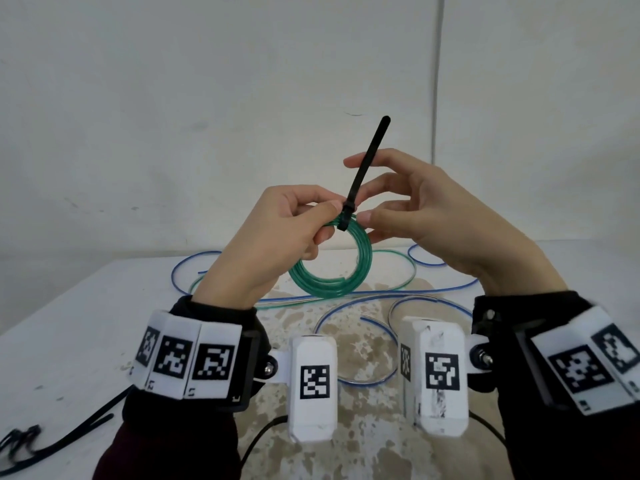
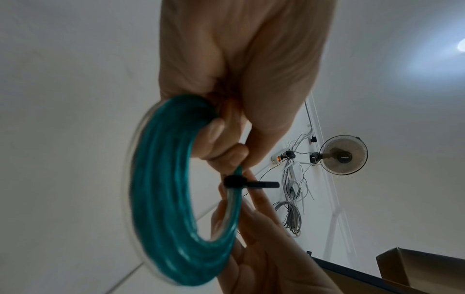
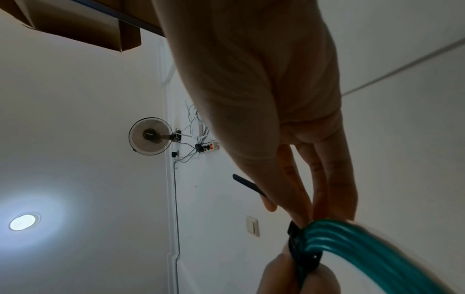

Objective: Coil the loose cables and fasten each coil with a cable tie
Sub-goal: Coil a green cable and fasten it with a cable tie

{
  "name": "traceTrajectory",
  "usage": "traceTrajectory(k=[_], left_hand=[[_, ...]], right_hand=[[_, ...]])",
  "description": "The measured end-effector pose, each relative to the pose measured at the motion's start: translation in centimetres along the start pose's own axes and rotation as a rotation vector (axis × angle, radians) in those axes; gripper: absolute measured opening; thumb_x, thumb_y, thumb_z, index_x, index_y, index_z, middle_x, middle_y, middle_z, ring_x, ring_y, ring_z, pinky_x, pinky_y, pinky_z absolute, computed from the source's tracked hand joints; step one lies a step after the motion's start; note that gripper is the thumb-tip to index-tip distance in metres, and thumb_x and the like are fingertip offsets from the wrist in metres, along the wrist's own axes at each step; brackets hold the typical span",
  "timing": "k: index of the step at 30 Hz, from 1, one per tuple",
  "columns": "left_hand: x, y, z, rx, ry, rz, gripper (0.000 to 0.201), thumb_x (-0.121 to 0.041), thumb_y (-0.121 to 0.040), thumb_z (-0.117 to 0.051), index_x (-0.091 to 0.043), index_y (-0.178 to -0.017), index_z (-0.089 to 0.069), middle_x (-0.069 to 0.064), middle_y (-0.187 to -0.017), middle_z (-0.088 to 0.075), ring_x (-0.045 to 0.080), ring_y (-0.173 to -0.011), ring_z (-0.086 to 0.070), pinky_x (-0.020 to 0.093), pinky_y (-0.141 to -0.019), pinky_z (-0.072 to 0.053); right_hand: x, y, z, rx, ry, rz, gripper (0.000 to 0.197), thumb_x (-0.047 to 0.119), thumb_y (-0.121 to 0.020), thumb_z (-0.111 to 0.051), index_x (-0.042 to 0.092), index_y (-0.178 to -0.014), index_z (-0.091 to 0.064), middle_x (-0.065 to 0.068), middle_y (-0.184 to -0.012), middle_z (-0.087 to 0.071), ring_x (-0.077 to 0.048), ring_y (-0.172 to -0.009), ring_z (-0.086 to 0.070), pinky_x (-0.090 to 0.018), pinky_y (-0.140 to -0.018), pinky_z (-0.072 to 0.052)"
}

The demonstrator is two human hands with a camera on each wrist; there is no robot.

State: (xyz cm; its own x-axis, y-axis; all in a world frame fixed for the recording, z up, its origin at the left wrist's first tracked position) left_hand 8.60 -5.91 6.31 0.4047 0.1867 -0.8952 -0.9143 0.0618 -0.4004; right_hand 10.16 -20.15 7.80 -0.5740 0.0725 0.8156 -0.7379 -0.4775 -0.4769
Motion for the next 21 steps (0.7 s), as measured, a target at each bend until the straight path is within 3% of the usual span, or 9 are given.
traceTrajectory(k=[9,16,21], left_hand=[[-0.1,0.1,-0.4,-0.027,0.042,-0.021,0.018,-0.004,-0.095,-0.051,-0.007,-0.084,-0.065,-0.001,-0.048,-0.04,0.008,-0.041,-0.03,0.018,-0.042,-0.022],[0.4,-0.1,-0.7,-0.08,-0.024,-0.007,0.017,-0.004,-0.094,-0.052,-0.006,-0.087,-0.067,0.006,-0.053,-0.042,0.01,-0.044,-0.03,0.017,-0.041,-0.024],[0.6,-0.1,-0.9,-0.09,-0.018,0.009,0.02,-0.001,-0.092,-0.051,-0.007,-0.081,-0.067,0.012,-0.062,-0.047,0.011,-0.046,-0.032,0.017,-0.04,-0.024]], right_hand=[[-0.2,-0.1,0.1,-0.043,-0.056,-0.036,0.044,-0.006,-0.085,-0.062,0.021,-0.12,-0.057,-0.008,-0.095,-0.061,-0.018,-0.074,-0.062,-0.026,-0.068,-0.056],[-1.3,-0.1,0.5,-0.044,-0.063,-0.111,0.039,-0.007,-0.083,-0.063,0.015,-0.115,-0.06,-0.013,-0.079,-0.064,-0.019,-0.073,-0.065,-0.028,-0.072,-0.058],[-1.4,-0.2,0.5,-0.015,-0.014,-0.105,0.036,-0.005,-0.084,-0.063,0.014,-0.115,-0.06,-0.013,-0.076,-0.065,-0.019,-0.074,-0.065,-0.031,-0.073,-0.059]])
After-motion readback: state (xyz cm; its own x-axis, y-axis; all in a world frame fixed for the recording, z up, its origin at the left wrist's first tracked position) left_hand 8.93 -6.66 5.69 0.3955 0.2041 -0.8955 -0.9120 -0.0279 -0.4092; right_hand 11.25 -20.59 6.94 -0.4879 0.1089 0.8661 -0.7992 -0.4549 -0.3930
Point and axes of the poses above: each hand's wrist, its own y-axis away from the middle knuckle, its own z-axis out of the back of the hand, x = y × z, the point moved 6 cm from there along -y, towards the middle knuckle
